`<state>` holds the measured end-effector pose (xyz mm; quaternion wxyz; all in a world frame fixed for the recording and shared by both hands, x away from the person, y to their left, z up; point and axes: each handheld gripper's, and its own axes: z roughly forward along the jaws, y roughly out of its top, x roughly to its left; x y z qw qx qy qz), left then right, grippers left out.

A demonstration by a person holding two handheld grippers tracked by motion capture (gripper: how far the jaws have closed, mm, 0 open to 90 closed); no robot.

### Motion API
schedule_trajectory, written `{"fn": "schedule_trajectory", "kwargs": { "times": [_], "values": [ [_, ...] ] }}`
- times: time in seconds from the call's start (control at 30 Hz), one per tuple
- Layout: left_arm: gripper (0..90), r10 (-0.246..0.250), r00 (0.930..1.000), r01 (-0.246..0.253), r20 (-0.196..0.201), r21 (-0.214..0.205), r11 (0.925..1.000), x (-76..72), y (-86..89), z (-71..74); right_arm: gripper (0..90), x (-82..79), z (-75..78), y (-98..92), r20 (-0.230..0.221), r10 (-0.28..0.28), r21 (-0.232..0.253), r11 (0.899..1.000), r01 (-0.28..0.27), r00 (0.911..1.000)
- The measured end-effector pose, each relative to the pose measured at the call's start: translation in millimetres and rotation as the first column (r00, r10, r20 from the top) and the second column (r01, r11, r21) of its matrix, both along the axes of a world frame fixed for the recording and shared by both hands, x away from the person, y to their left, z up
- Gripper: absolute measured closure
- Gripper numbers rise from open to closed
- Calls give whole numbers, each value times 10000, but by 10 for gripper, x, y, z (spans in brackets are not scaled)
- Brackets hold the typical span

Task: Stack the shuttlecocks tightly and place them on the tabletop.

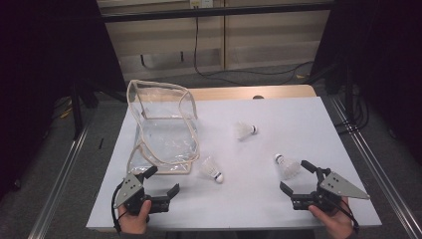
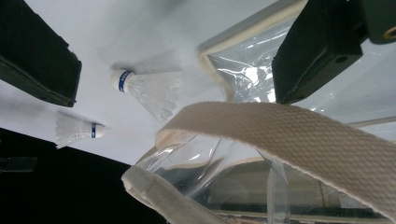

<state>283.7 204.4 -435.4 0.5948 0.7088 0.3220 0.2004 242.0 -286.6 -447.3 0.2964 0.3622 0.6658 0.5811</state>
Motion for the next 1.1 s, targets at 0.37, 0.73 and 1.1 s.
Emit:
{"fn": "schedule_trajectory", "kwargs": {
  "times": [0.37, 0.73, 1.1],
  "values": [
    [14, -41, 9999, 42, -160, 66, 10000, 14, -115, 2, 3, 3, 3, -1, -49, 24, 43, 10000, -24, 10000],
    [12, -116, 9995, 111, -289, -181, 9998, -2, -182, 10, 4, 3, 1, 7, -42, 50, 24, 10000, -50, 10000],
    [12, -320, 9989, 319, -349, -19, 9995, 6, -228, 4, 4, 3, -1, 13, -54, 76, 42, 10000, -75, 10000]
  ]
}}
